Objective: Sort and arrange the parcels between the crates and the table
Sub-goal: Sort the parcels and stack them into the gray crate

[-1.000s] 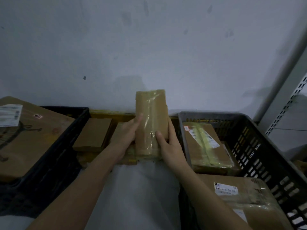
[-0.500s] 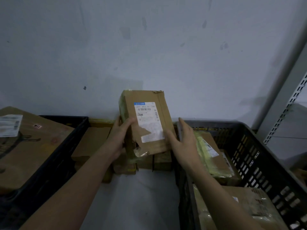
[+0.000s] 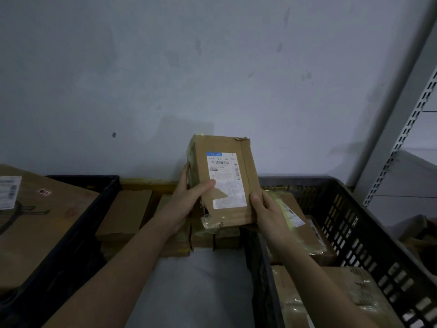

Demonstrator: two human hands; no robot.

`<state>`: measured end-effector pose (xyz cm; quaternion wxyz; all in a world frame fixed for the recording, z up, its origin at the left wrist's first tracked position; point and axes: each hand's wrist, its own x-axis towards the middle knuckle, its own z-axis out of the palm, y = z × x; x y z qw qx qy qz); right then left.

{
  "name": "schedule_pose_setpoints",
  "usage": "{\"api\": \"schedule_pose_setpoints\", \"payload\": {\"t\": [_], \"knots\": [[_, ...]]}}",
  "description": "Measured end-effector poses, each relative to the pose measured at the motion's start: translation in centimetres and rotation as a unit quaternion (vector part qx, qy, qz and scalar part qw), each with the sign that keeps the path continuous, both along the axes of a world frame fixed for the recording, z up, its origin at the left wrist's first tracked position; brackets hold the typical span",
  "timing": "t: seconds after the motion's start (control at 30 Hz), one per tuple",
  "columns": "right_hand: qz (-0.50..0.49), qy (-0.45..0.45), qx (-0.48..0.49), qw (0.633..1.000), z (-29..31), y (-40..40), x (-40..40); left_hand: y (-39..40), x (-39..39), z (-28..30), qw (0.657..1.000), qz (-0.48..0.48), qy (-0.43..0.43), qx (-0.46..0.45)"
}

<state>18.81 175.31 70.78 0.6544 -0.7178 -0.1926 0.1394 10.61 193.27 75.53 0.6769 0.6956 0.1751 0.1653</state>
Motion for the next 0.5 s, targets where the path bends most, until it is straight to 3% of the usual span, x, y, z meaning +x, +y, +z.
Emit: {"api": "schedule_pose_setpoints", "payload": {"t": [0.23, 0.5], "knots": [[-0.051, -0.079, -0.004, 0.996, 2.3, -1.2, -0.9, -1.1, 0.7, -0.3, 0.997, 0.015, -0.030, -0.067], [-0.084, -0.180, -0.066, 0.978, 1.5, -4.7, 1.1, -5.5, 3.3, 0.1, 0.997, 0.037, -0.045, -0.047]]}}
